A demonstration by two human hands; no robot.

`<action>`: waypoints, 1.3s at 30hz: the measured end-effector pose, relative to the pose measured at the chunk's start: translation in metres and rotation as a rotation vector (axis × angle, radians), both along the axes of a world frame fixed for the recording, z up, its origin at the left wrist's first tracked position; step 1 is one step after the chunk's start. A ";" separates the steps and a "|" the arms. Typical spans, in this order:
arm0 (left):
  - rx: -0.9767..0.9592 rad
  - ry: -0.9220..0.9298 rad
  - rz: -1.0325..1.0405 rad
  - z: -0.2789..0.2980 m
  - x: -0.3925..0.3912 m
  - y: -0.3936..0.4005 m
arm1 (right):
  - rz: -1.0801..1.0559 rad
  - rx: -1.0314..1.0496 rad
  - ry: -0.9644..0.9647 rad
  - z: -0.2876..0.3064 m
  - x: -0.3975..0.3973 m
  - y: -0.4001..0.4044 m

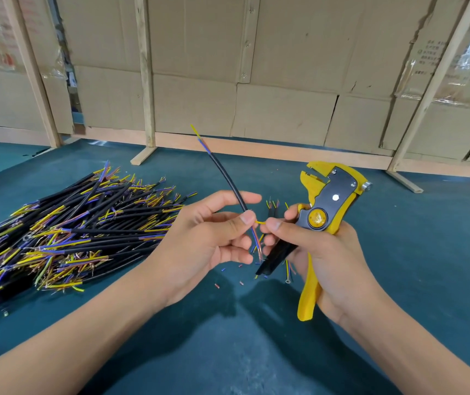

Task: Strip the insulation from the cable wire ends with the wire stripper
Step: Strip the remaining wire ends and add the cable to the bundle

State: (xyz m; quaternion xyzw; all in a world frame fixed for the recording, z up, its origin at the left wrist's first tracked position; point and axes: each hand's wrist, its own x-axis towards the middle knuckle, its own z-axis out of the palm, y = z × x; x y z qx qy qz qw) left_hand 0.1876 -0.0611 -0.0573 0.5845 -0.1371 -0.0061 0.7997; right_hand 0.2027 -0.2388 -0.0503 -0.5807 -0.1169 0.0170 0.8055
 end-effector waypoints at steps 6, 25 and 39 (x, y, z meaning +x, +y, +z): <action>0.044 0.016 -0.048 0.000 -0.001 0.000 | -0.048 -0.015 -0.023 -0.002 0.001 0.000; -0.222 -0.184 0.273 0.010 0.001 0.008 | 0.478 0.036 0.129 0.014 -0.013 -0.002; -0.141 -0.255 0.283 0.012 -0.003 0.007 | 0.072 0.133 0.040 0.008 -0.011 0.006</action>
